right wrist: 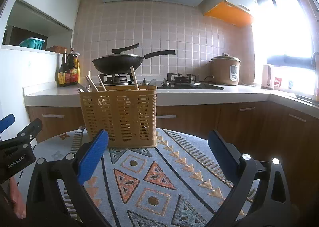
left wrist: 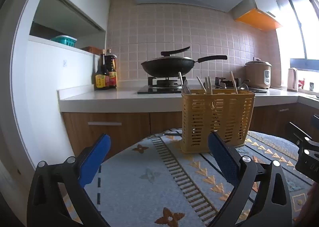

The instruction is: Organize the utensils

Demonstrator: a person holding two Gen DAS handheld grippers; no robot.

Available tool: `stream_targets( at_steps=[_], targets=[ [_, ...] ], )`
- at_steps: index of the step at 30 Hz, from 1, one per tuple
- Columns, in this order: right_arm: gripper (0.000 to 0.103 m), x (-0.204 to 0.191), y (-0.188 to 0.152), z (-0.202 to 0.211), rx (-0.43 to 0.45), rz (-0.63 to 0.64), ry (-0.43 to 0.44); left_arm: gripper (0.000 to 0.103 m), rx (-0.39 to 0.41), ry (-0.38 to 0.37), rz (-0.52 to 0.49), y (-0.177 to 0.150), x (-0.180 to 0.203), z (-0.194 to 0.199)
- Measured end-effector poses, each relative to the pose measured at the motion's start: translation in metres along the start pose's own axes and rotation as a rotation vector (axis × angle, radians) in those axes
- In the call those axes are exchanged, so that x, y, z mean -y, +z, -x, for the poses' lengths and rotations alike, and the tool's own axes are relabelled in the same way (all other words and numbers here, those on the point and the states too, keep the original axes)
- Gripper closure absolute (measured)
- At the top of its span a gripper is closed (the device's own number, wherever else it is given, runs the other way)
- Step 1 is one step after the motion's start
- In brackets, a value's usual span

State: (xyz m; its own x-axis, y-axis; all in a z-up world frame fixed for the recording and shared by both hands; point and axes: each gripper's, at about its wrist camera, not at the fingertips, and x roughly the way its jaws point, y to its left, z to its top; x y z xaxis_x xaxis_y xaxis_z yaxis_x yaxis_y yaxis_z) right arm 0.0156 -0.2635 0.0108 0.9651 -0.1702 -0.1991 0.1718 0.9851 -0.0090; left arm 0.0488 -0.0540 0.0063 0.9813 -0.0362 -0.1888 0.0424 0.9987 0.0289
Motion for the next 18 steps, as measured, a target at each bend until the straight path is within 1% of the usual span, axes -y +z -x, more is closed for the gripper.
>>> stream_targets(
  at_steps=[5,18],
  targets=[
    [0.008,-0.0015,0.0012,0.0043,0.021,0.01,-0.004,0.008,0.004,-0.002,-0.012,0.0,0.0022,0.0012],
    [0.008,-0.0009,0.0014,0.006,0.028,0.011,-0.004,0.008,-0.007,-0.006,-0.015,0.0001,0.0022,-0.0014]
  ],
)
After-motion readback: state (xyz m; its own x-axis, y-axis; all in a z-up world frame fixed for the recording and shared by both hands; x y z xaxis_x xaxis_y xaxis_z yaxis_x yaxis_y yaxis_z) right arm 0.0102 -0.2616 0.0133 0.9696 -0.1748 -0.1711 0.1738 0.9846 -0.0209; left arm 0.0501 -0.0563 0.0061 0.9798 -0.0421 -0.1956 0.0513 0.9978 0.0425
